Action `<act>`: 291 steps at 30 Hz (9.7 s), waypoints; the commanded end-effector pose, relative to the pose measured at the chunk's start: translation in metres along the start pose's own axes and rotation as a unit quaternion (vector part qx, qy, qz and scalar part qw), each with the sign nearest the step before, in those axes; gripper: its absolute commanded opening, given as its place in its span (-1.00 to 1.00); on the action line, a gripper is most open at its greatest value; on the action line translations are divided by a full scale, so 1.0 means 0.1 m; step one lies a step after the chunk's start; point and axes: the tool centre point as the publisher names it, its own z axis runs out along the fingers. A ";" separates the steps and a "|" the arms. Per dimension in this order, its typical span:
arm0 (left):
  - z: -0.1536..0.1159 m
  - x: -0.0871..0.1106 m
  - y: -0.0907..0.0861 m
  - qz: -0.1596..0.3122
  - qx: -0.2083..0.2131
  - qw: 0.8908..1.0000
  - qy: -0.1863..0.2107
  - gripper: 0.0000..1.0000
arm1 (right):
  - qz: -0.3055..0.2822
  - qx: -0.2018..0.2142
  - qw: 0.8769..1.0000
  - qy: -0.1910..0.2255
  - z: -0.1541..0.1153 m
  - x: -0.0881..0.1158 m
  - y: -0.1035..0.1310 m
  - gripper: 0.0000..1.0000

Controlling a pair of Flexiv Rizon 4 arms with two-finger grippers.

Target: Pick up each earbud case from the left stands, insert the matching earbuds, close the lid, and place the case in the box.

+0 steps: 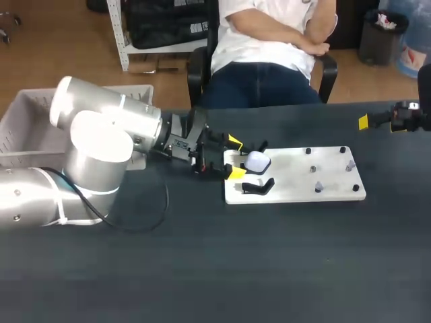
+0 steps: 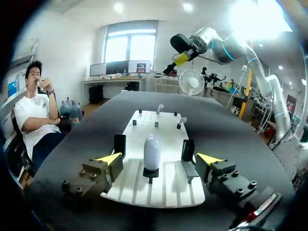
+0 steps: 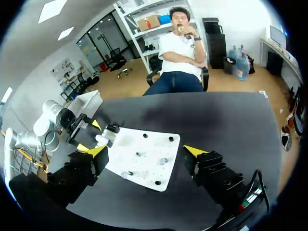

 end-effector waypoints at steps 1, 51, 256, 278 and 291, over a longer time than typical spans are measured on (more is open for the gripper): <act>0.10 0.01 0.05 0.000 0.006 1.000 0.001 1.00 | 0.000 0.000 1.000 0.000 0.00 0.00 0.00 1.00; 0.45 0.06 0.09 -0.026 0.026 0.999 -0.006 -0.11 | 0.000 0.000 1.000 0.000 0.00 0.00 0.00 1.00; 0.07 -1.30 -0.35 0.048 0.015 0.977 -0.209 -1.00 | -0.143 0.248 0.908 0.306 0.82 0.62 -0.39 0.88; 0.07 -1.30 -0.35 0.048 0.015 0.977 -0.209 -1.00 | -0.119 0.241 0.912 0.309 0.89 0.69 -0.39 0.00; 0.07 -1.30 -0.35 0.048 0.015 0.977 -0.209 -1.00 | -0.111 0.237 0.915 0.306 0.91 0.71 -0.39 -0.16</act>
